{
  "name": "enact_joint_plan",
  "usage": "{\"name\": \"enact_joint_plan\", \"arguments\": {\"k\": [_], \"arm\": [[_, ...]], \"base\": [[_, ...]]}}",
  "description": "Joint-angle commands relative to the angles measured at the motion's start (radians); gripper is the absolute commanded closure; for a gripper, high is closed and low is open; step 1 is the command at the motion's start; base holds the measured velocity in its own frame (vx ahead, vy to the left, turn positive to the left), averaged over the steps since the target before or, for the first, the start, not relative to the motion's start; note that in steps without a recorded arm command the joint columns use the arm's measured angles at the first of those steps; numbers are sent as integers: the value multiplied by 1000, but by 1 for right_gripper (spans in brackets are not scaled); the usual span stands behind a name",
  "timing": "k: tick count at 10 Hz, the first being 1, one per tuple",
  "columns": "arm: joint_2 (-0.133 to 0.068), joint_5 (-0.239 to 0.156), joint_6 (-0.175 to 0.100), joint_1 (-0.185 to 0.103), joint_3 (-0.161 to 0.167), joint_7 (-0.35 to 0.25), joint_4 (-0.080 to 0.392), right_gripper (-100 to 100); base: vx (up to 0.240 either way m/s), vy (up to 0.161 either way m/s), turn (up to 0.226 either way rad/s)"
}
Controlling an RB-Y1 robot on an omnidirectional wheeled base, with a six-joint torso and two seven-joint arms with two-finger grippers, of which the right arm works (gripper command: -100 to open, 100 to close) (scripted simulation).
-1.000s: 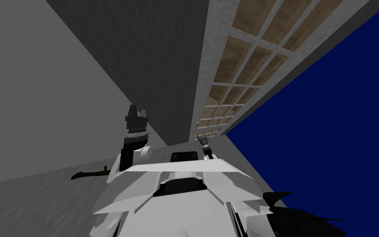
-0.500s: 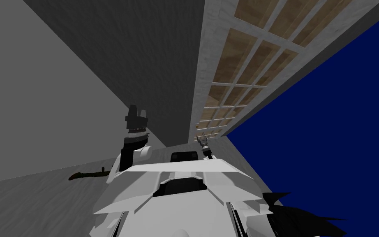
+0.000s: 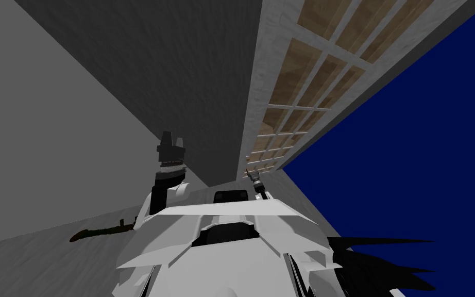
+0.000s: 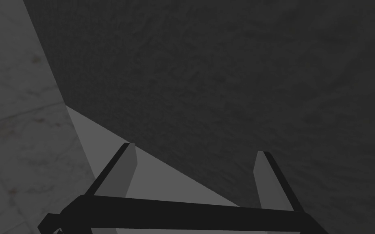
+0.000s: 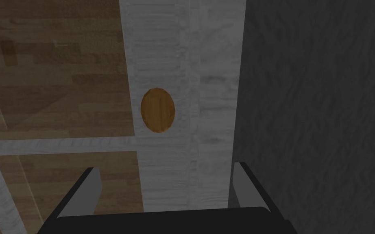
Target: Pull the door open
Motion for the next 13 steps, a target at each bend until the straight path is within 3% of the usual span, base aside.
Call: {"name": "enact_joint_plan", "arguments": {"k": [1,6,7,10,11,12,13], "arm": [[-9,-1,-10,-31,0,-9,37,-100],[-34,-1,-34,-117,1,-34,138,-100],[-43,-1,-43,-147,2,-42,173,-100],[-56,-1,-54,-188,2,-54,221,-100],[-54,-1,-50,-176,3,-52,206,-100],[-54,-1,-50,-176,3,-52,206,100],[-54,-1,-50,-176,3,-52,206,100]], "base": [[60,58,-74],[71,40,-60],[129,33,-55],[125,18,2],[34,1,14],[-21,-2,-14],[-20,4,-2]]}}
